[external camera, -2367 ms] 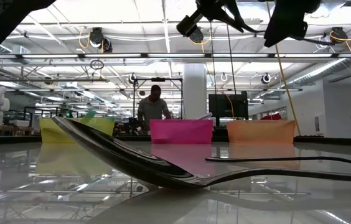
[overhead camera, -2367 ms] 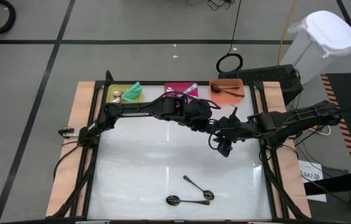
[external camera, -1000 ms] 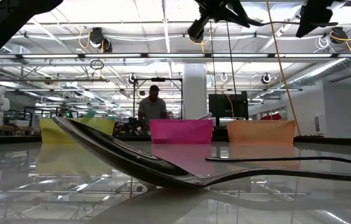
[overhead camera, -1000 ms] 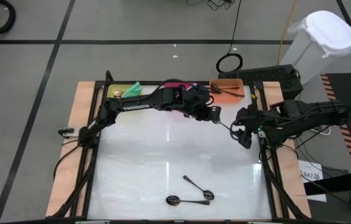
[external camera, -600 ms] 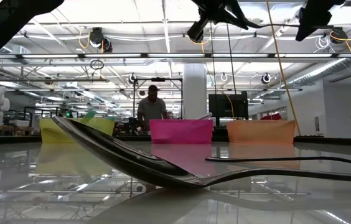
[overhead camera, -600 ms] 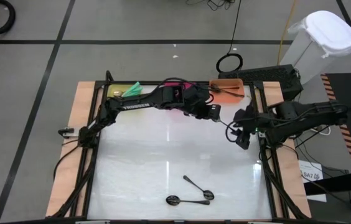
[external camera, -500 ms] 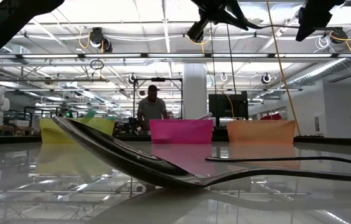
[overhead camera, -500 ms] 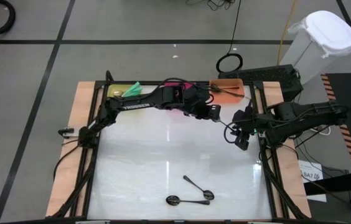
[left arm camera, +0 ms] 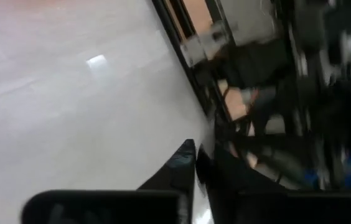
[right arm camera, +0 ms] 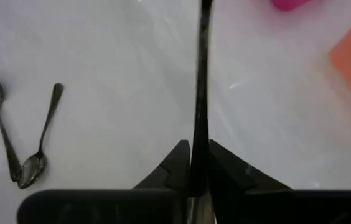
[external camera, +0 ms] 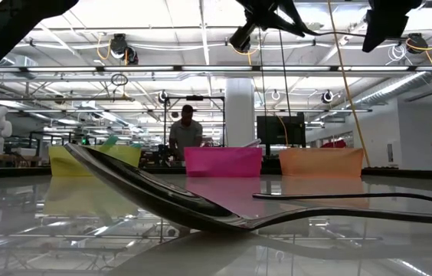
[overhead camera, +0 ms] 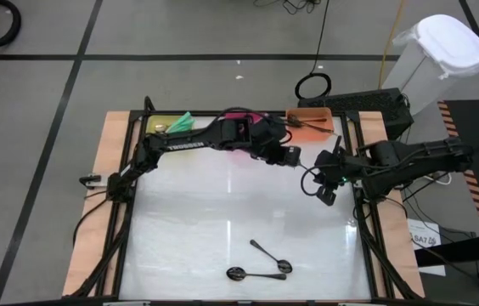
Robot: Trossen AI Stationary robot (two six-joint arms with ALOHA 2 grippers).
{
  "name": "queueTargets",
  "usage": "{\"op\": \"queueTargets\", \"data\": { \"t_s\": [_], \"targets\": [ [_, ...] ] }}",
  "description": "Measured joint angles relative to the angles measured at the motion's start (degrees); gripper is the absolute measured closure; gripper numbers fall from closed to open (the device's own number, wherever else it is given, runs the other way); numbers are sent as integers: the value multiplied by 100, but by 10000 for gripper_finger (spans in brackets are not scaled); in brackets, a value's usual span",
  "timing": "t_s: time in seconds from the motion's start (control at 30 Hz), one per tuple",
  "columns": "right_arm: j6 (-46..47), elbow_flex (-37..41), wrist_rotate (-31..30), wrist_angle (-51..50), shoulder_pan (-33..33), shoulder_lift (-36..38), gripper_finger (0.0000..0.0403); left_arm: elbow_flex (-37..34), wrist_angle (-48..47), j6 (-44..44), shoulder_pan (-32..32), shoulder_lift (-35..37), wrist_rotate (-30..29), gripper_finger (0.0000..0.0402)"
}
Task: Sort silverware by color (type)
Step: Put the black spoon into the orange bin
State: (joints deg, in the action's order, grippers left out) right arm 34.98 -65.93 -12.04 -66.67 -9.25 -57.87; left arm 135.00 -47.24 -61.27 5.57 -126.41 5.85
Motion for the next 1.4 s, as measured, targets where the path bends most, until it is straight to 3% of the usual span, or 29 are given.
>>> {"op": "queueTargets", "data": {
  "t_s": [0.17,0.3,0.4,0.53,0.67,0.77,1.17,1.4],
  "targets": [
    [-10,0,-31,-12,181,2,372,0,-107,748,-24,20,514,294],
    [-86,0,8,-13,363,4,372,-1,-399,905,32,177,355,228],
    [-147,0,50,-8,585,4,371,0,-695,1132,105,341,112,205],
    [-337,0,323,-8,1035,4,372,-1,-1047,2201,182,614,-234,200],
    [-667,-111,405,-61,1606,-46,371,0,-1267,3769,192,791,-276,200],
    [-1088,-239,481,-108,2177,-161,372,0,-1496,4470,199,846,-274,199],
    [-3274,-885,816,-63,4312,-1581,368,0,-1994,5277,133,844,-125,199],
    [-4280,-890,1383,-77,5593,-2214,371,0,-3427,5003,199,929,-924,199]
  ]
}}
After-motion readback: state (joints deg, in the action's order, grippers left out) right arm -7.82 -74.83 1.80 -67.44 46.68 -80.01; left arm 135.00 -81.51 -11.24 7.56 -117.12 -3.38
